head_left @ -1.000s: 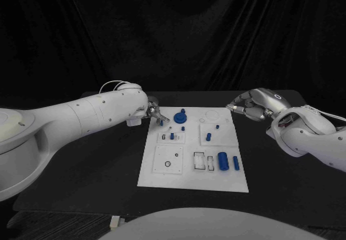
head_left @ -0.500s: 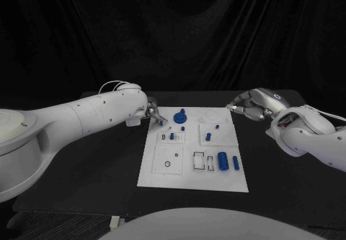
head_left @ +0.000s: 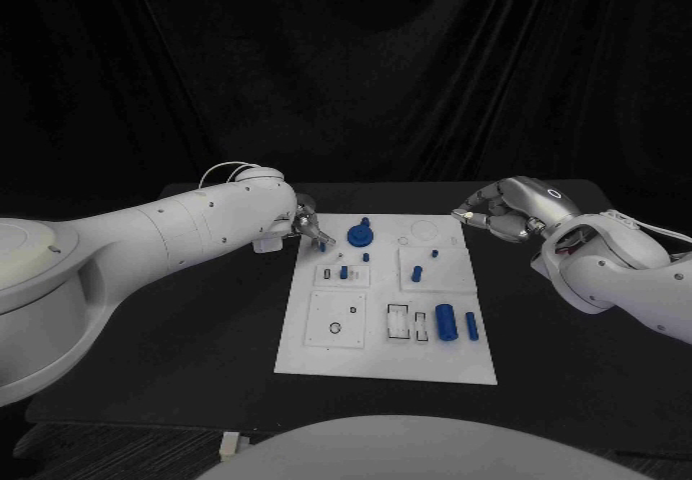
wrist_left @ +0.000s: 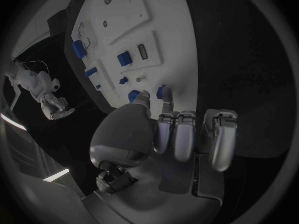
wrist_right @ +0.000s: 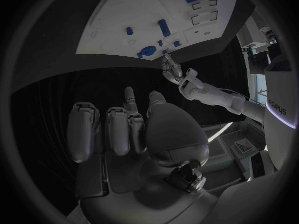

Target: Assemble the parts on the task board

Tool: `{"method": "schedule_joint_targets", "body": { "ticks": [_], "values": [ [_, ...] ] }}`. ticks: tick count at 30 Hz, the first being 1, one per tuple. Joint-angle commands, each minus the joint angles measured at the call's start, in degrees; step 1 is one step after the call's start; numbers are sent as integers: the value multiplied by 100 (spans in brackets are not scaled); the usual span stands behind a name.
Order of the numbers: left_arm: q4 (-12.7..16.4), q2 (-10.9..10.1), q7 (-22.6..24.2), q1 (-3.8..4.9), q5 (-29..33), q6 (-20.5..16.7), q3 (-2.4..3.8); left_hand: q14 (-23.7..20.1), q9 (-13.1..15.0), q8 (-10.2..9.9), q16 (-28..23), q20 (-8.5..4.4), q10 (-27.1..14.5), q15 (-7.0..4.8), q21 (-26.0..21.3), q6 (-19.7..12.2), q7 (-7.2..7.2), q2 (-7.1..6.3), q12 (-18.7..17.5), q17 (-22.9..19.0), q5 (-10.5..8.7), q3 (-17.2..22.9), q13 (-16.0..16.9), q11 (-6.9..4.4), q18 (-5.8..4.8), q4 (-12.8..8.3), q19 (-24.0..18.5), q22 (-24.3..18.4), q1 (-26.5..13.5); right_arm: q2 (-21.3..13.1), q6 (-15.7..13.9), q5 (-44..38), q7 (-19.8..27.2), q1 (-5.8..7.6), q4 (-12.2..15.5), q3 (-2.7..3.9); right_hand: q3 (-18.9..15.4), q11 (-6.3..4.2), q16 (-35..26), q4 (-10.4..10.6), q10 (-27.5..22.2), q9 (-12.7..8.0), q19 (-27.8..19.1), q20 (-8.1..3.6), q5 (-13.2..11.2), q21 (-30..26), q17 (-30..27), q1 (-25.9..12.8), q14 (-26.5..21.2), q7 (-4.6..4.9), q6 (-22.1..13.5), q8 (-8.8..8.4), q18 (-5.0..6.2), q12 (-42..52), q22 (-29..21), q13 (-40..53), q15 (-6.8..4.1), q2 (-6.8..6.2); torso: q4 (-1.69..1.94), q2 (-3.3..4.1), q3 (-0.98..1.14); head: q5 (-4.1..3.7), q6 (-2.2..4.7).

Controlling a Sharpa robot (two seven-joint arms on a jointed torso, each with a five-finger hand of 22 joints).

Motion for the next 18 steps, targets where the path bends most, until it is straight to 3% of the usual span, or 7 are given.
{"method": "schedule_joint_targets", "body": {
  "ticks": [1,11,18],
  "values": [
    [-22,36,110,-12,14,3,6,605,3,-47,15,-36,612,-12,17,-55,0,3,21,1510,28,28,1510,-26,-36,-8,594,1509,36,-6,27,-10,-9,-17,3,4,-20,27,-36,1,607,-5,263,43,4,-17,-5,65,327,10,12,-34,74,13,1172,1498,45,14,0,2,0,-5,1],
    [-100,87,110,-18,14,27,6,605,-5,-119,15,-27,612,0,17,-82,14,14,21,1510,107,63,1510,-12,-36,-17,594,1509,58,-17,36,-7,-4,-31,8,4,-20,27,-36,1,607,-5,263,43,4,-17,-5,65,327,10,12,-34,74,13,1172,1498,45,14,-1,2,1,-16,1],
    [-138,109,123,-25,14,30,6,605,-6,-252,15,-13,612,11,17,-69,16,6,21,1510,431,189,1510,-7,-36,-97,594,1509,171,-31,48,1,1,-37,11,4,-20,27,-36,1,607,-5,263,43,4,-17,-5,65,327,10,12,-34,74,13,1172,1498,45,14,0,6,0,-25,1]
  ]
}}
